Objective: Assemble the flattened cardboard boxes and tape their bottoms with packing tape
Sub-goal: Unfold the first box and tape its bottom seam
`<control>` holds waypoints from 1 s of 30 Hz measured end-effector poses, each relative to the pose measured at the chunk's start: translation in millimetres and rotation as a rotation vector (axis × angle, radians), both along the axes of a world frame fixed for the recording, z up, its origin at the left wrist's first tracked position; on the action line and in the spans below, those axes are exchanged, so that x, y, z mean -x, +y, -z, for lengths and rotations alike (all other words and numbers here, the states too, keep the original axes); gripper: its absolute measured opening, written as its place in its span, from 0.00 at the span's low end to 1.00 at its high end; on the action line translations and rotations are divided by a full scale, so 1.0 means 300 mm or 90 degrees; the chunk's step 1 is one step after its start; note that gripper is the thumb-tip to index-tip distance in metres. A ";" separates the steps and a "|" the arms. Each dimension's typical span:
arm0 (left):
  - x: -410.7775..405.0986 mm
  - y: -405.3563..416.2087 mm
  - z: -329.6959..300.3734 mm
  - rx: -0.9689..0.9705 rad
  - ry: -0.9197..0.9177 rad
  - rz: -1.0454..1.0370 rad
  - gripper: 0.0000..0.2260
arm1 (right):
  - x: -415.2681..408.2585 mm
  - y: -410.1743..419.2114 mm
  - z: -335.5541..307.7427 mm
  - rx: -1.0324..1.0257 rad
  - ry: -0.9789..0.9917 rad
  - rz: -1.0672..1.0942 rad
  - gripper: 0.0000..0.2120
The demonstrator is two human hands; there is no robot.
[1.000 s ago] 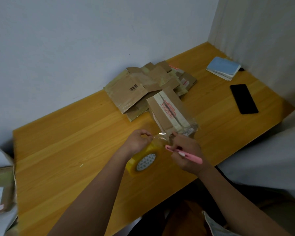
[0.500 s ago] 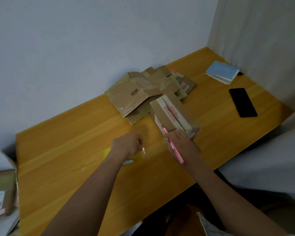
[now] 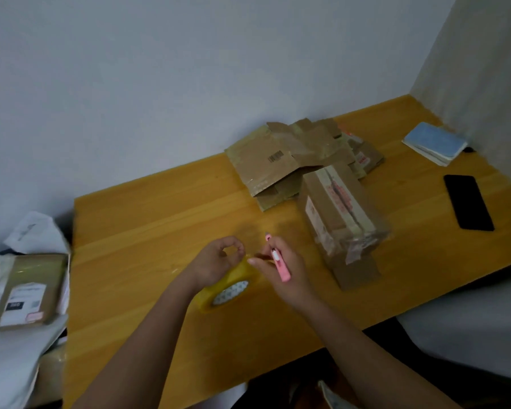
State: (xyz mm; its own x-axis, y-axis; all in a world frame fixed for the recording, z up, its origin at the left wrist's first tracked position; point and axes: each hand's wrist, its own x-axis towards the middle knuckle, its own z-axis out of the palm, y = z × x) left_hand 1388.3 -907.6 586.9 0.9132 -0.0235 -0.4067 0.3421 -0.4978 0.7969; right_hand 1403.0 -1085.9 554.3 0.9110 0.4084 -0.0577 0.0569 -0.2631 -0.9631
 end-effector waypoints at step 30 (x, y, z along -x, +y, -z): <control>0.324 0.377 0.119 -0.450 -0.045 -0.003 0.28 | 0.000 0.317 0.223 0.253 0.022 0.102 0.18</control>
